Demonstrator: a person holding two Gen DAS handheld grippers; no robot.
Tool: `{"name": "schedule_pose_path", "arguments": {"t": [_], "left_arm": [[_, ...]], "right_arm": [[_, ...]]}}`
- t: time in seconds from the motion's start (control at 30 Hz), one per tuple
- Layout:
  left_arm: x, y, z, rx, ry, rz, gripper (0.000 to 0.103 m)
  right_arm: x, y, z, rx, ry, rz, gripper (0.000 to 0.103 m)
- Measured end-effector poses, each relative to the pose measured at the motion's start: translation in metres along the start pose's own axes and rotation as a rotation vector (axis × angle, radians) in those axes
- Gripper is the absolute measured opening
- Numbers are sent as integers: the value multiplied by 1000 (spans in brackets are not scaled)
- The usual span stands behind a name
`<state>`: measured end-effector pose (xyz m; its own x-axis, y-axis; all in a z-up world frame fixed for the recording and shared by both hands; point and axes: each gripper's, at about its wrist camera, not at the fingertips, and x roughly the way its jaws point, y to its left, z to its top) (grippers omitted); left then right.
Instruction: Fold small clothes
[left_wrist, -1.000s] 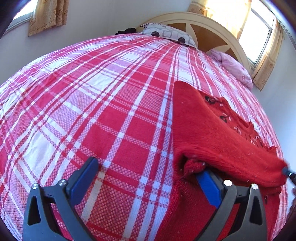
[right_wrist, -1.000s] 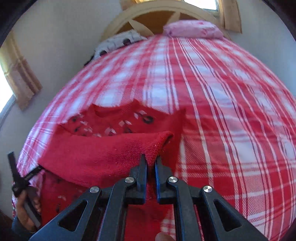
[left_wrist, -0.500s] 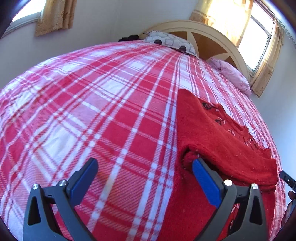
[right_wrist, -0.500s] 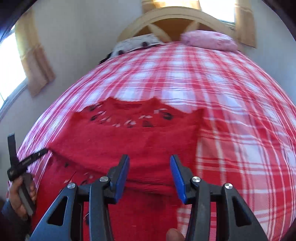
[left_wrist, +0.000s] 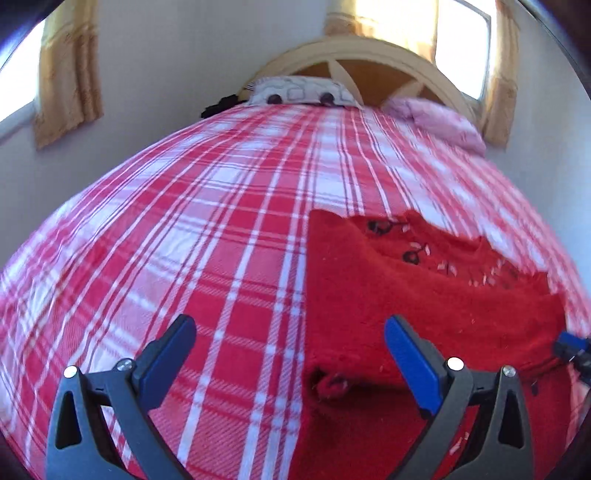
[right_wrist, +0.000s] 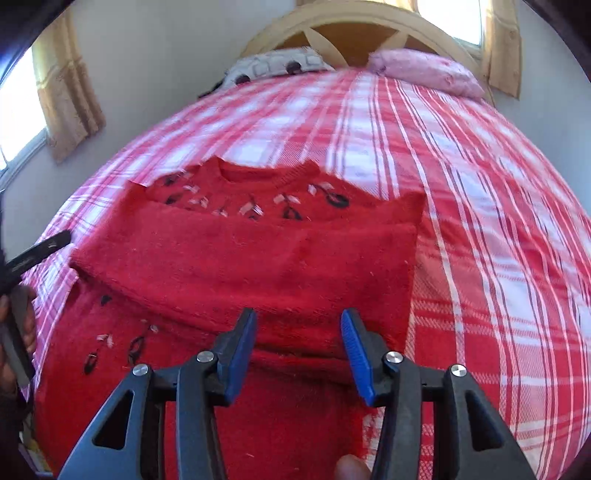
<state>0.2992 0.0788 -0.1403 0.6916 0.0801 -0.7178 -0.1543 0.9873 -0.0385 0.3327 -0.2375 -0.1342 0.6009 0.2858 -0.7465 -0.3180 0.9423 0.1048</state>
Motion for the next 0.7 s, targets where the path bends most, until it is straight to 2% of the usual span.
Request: {"name": "schedule_pose_path", "arguments": {"t": [0.1,0.17,0.33,0.43,0.5,0.57,0.63,0.67,0.7], "left_arm": [[35,-10,-5,96,98,96,103],[39,1,-9,58,93,41,103],[32,26,-14,-66,136,-76,103],[18,26,-25,-75,102,-72,103],[24,18,-28,-46,133,-73,103],[21,19,-29,-55,154,-79,103],[4,22,-30,-69,130,-103,103],[-6,23,-33,-52,117,-105,103],[-15,23,-38,-28,108,-98,103]], "right_arm": [[10,4,0,11,26,12,59],[27,-3,-3,34,86,3,60],[18,-5,-2,35,59,-27,60],[2,-2,-5,11,1,-63,60],[17,-7,-9,8,71,-64,61],[13,-7,-11,-15,44,-102,61],[-4,-4,-13,12,25,-79,61],[-16,2,-17,10,16,-38,61],[-23,6,-21,-5,14,-42,61]]}}
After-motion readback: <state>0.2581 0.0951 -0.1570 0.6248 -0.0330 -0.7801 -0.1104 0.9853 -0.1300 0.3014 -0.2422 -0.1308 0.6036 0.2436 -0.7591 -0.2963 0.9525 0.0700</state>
